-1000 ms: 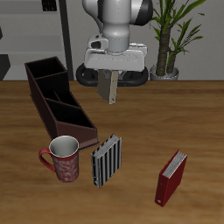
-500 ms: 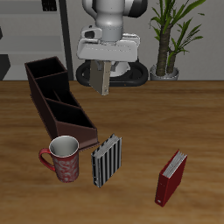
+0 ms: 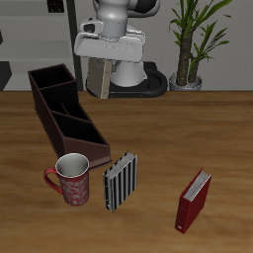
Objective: Place the yellow book into the right desk caddy's front compartment
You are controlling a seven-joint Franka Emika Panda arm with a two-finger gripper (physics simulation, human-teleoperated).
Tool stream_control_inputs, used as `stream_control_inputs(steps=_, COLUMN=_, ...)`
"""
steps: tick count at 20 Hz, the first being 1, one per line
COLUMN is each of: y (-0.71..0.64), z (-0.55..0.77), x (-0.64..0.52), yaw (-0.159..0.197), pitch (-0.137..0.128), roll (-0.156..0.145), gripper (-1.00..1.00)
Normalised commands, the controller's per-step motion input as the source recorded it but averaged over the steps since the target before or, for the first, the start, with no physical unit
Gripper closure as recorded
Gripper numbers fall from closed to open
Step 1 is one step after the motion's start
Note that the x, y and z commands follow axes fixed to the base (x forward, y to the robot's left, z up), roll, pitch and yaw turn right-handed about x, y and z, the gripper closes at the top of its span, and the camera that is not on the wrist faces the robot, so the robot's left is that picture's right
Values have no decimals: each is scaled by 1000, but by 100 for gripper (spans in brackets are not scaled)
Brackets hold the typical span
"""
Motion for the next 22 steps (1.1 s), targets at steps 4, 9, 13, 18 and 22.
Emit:
stream_control_inputs(steps=4, y=-298, z=148, x=-33, yaw=32, pitch=2, roll=-40, gripper=100)
stream_control_inputs(steps=9, y=-212, z=85, x=2, yaw=-8, pitch=-14, roll=-46, gripper=100)
stream_control_inputs(steps=13, y=-124, z=-117, x=-26, yaw=-5, pitch=6, roll=-48, gripper=100)
stream_control_inputs(steps=18, y=-127, z=-116, x=15, yaw=4, pitch=16, roll=-19, gripper=100)
stream_control_inputs(steps=22, y=-73, z=-72, x=0, yaw=-22, pitch=20, roll=-21, gripper=100)
